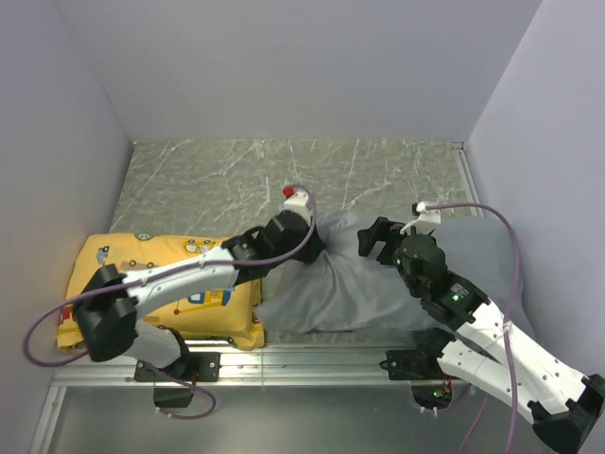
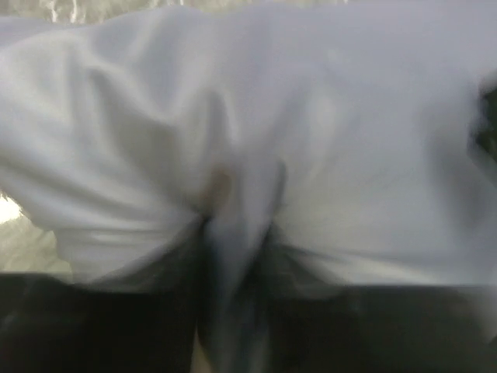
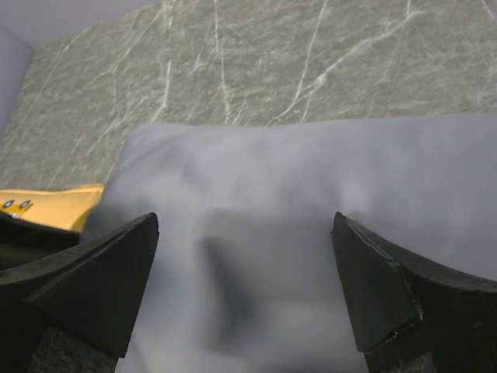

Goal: Remove the pillowcase from the pillow

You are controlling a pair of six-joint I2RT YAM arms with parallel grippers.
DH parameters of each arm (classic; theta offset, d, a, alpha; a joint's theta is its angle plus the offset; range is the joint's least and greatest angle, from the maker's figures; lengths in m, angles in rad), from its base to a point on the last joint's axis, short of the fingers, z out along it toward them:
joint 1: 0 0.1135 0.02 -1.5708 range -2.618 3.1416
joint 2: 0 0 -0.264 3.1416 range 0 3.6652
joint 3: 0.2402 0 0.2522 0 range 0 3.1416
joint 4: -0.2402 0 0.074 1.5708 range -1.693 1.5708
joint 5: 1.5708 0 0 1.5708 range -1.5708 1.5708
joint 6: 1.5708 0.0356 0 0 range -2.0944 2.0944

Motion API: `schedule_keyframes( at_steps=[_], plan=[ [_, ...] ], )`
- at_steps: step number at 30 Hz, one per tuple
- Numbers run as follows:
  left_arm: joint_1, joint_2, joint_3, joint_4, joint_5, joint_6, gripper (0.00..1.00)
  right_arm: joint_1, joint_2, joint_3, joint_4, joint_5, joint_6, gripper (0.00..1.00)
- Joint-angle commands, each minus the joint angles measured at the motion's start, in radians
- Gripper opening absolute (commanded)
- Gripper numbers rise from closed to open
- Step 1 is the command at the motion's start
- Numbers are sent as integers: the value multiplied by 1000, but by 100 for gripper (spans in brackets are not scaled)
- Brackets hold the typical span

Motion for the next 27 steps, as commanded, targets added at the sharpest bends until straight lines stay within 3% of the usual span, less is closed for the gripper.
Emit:
schedule_keyframes(
  at_steps=[1, 2, 3, 7, 13, 20, 24, 27],
  plan=[
    [117, 140, 125, 12, 7, -35, 14, -4, 74, 81, 20, 25, -39, 100],
    [143, 172, 182, 15, 9, -39, 3, -10, 98, 104, 24, 10, -46, 100],
    [171, 235, 210, 32, 24, -47, 1, -28, 123, 161, 24, -43, -52, 100],
    [316, 371, 418, 47, 20, -73, 1, -54, 265, 307, -15, -126, -89, 100],
    [511, 572, 760, -66, -35, -66, 1, -65, 318, 420, -86, -142, -100, 100],
    [660, 677, 946, -123, 27, 16, 3, -131, 189, 252, -103, -81, -39, 100],
    [691, 686, 969, -117, 86, 53, 9, -311, 93, 87, -53, -164, 12, 100],
    [694, 688, 977, -117, 84, 74, 10, -376, 59, 33, -28, -188, 32, 100]
  ],
)
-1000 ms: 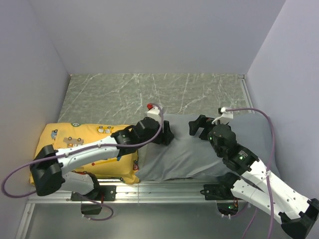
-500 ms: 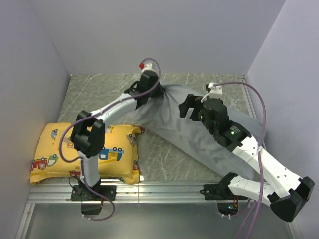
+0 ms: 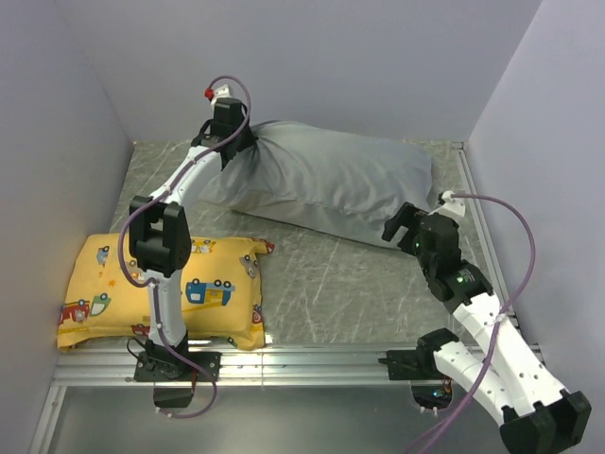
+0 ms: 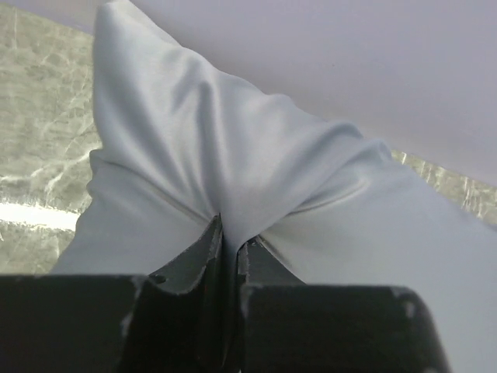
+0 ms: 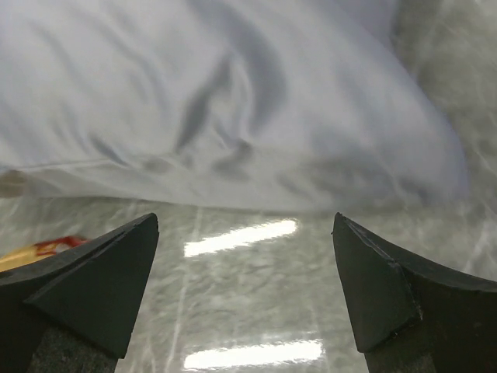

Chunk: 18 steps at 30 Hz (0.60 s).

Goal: Remove the pillowcase from the pillow

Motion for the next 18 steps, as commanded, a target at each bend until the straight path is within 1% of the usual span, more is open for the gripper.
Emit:
schedule_keyframes(
  at_steps=[1, 3, 6, 9, 10, 11, 14, 15, 17, 18],
  plan=[
    [-17, -10, 73, 43, 31, 42, 9, -68, -29, -43, 51, -27, 40, 100],
    [-13, 0, 84, 34, 37, 40, 9, -93, -31, -57, 82, -25, 40, 100],
    [-4, 13, 98, 24, 51, 42, 8, -165, -3, -44, 105, -37, 43, 100],
    [1, 19, 115, 1, 60, 46, 7, -252, 49, -23, 114, -7, 60, 100],
    [3, 20, 121, -9, 60, 51, 6, -321, 59, -20, 125, -17, 66, 100],
    [4, 19, 124, -14, 55, 52, 6, -349, 69, -21, 141, -61, 71, 100],
    [16, 16, 127, -34, 57, 51, 6, -444, 170, -20, 217, -118, 105, 100],
    [25, 14, 129, -38, 60, 51, 5, -461, 240, -9, 256, -164, 115, 100],
    [33, 14, 130, -60, 60, 51, 4, -492, 314, -1, 310, -232, 129, 100],
    [44, 16, 130, -65, 60, 51, 3, -508, 340, 0, 374, -303, 141, 100]
  ],
)
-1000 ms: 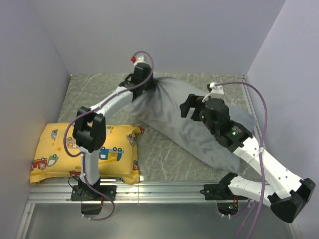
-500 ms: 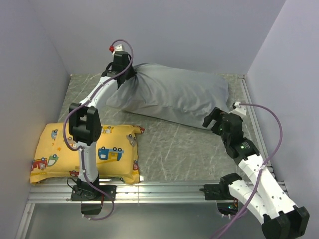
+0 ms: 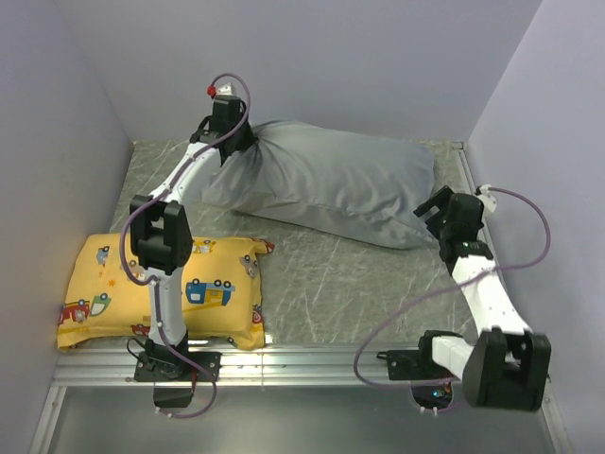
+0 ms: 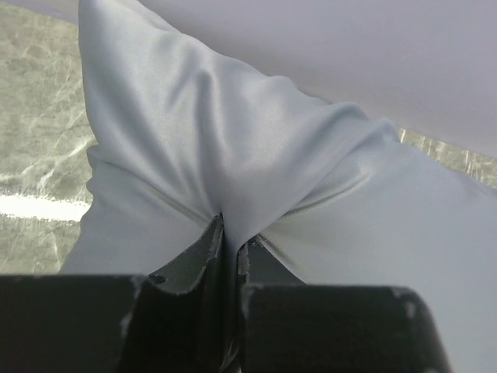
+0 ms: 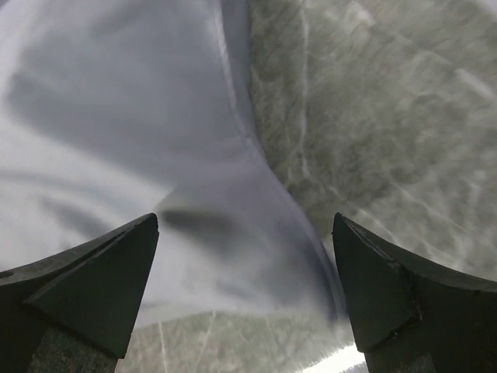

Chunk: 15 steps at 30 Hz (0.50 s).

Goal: Remove the pillowcase from the pillow

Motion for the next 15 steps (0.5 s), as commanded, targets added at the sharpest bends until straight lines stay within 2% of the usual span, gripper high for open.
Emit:
schedule_keyframes(
  at_steps=[1, 5, 6, 8, 11, 12, 15],
  plan=[
    [36, -11, 58, -2, 2, 9, 2, -37, 126, 38, 200, -160, 46, 100],
    [78, -4, 61, -32, 31, 0, 0, -37, 234, 74, 289, -271, 71, 100],
    [84, -4, 58, -34, 39, 0, 0, -38, 244, 75, 323, -311, 83, 91],
    [99, -11, 50, -26, 51, 9, 0, -21, 220, 60, 353, -385, 95, 81],
    [101, -16, 55, -20, 77, 29, 2, 50, 162, 28, 352, -388, 104, 50],
    [101, -17, 59, -17, 85, 30, 2, 80, 122, 22, 334, -379, 103, 32],
    [96, -27, 74, 1, 145, 32, 7, 262, 42, 2, 334, -289, 103, 12]
  ],
)
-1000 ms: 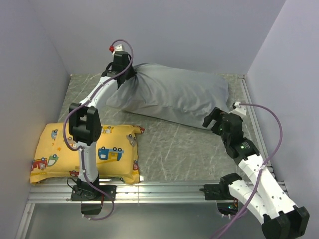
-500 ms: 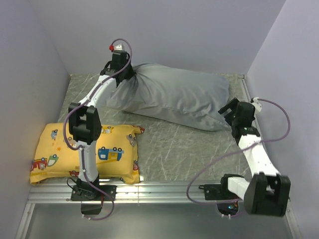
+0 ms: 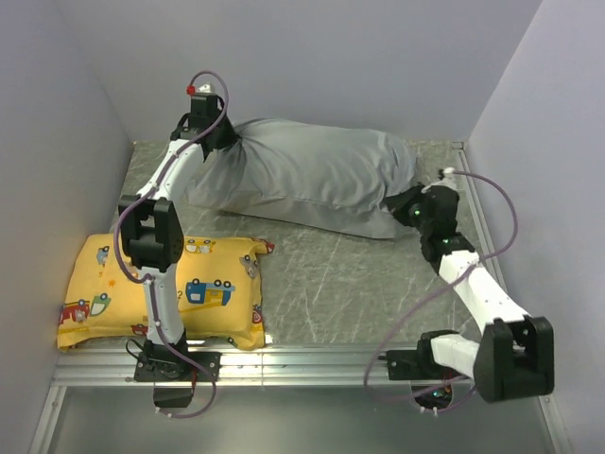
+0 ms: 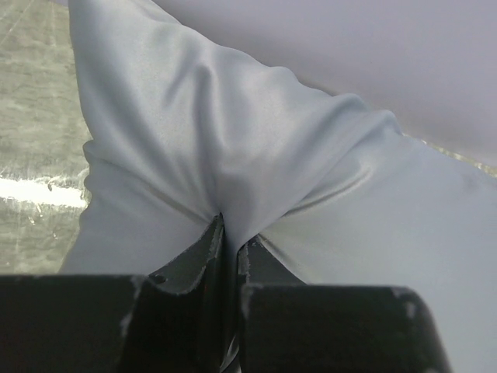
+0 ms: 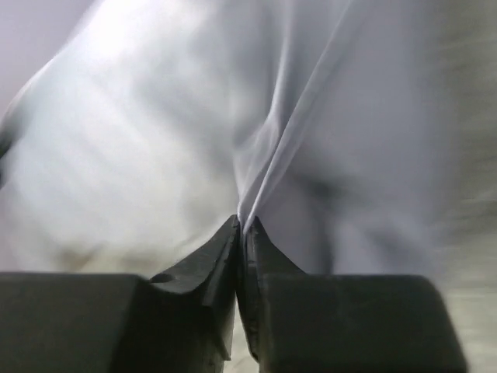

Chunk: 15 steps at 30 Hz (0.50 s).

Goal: Remove the pillowcase from the pillow

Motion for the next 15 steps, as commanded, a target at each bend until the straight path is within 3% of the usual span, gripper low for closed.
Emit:
schedule_keyframes(
  at_steps=[1, 3, 6, 13, 15],
  plan=[
    [-9, -30, 78, 41, 61, 26, 9, 166, -102, -19, 69, 28, 12, 10],
    [-31, -45, 98, 20, 59, 41, 17, 241, -115, -44, 109, 26, 35, 6],
    [-71, -100, 86, 18, 17, 86, 52, 306, -113, -64, 149, 29, 40, 1],
    [-206, -304, -47, 96, 6, 113, 72, 407, -48, 3, 135, 35, 14, 0],
    [-256, -324, -90, 130, 84, 110, 74, 450, -36, 20, 105, 63, -8, 1]
  ],
)
